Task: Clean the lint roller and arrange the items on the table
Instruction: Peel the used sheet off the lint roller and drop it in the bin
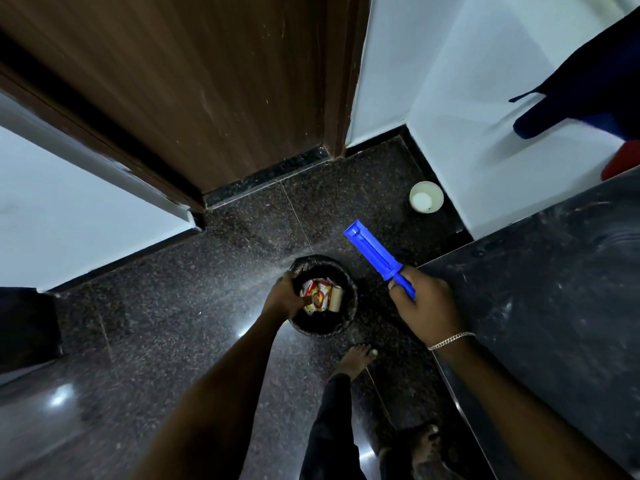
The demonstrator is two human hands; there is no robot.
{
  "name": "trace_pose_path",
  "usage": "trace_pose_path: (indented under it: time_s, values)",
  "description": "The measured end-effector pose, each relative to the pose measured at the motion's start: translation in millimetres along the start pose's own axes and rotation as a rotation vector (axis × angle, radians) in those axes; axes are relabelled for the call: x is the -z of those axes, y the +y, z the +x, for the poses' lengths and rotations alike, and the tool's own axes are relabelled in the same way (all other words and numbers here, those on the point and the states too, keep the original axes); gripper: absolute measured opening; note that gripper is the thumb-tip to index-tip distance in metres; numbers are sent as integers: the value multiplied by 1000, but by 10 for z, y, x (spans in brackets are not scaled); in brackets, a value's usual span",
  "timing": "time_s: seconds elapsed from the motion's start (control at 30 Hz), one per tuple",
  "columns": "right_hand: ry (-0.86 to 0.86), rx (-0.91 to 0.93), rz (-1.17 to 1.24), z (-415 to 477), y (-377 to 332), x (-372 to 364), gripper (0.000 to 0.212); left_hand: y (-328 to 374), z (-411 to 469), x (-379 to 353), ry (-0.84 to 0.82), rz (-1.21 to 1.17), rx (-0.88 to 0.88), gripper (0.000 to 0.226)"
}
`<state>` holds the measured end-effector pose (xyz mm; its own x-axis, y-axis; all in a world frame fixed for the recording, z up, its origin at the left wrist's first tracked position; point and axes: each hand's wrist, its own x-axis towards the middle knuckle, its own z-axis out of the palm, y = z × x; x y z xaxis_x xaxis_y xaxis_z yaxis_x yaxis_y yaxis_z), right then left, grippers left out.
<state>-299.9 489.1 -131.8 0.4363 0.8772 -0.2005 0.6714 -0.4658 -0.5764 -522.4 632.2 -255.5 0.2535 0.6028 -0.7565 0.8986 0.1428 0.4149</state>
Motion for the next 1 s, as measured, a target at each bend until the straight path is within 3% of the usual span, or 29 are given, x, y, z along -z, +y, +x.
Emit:
trace_pose_path:
  time_s: [0.53,1.0]
  values:
    - [32,-52,63,-550,-216,679,14,225,-1093,346,119,405,-314,84]
    - [202,-254,55,-1630,138,1402,16,1096,-2163,204,291,655,-686,85]
